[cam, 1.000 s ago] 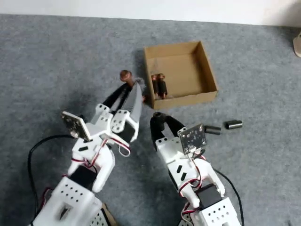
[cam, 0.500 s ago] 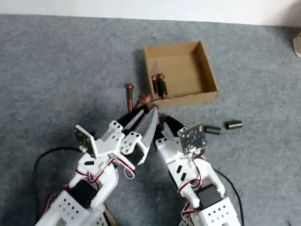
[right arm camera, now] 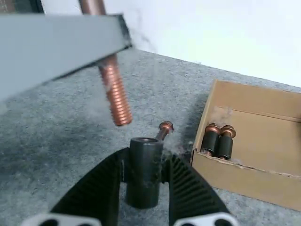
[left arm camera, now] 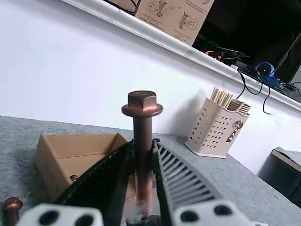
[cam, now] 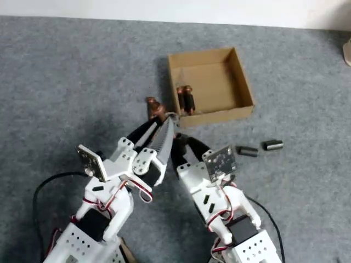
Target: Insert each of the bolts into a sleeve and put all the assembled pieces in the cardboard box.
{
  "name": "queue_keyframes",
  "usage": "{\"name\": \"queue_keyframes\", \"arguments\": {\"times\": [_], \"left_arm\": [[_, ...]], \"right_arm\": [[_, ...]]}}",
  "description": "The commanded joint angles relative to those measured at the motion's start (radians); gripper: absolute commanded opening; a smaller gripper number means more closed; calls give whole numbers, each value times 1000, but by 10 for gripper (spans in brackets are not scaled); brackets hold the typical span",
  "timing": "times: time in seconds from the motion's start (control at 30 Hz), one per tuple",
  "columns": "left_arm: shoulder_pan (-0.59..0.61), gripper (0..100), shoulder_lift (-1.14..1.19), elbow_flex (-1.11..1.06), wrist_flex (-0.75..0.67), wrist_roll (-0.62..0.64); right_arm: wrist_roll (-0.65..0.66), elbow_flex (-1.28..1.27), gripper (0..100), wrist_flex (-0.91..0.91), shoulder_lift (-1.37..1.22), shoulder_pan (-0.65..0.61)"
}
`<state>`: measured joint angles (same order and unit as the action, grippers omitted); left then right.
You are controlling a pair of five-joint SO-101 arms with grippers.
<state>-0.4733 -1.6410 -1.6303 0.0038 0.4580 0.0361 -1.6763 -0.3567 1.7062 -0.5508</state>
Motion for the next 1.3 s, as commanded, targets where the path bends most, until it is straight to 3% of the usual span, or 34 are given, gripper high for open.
{"name": "queue_keyframes", "arguments": {"times": [0.0,0.6,0.77,1.0,1.27], "left_arm": [[13,4,-21,16,5,2],[18,4,-21,-22,43,-3],[21,4,-24,-21,43,-5],[28,4,-33,-13,41,-5],[81,4,-33,-12,-57,-2]], "right_arm": [[6,-139,5,1,7,-13],[6,-133,5,2,8,-21],[8,-134,5,-4,65,-91],[8,-133,5,-31,125,-96],[8,-133,5,-67,116,-101]]}}
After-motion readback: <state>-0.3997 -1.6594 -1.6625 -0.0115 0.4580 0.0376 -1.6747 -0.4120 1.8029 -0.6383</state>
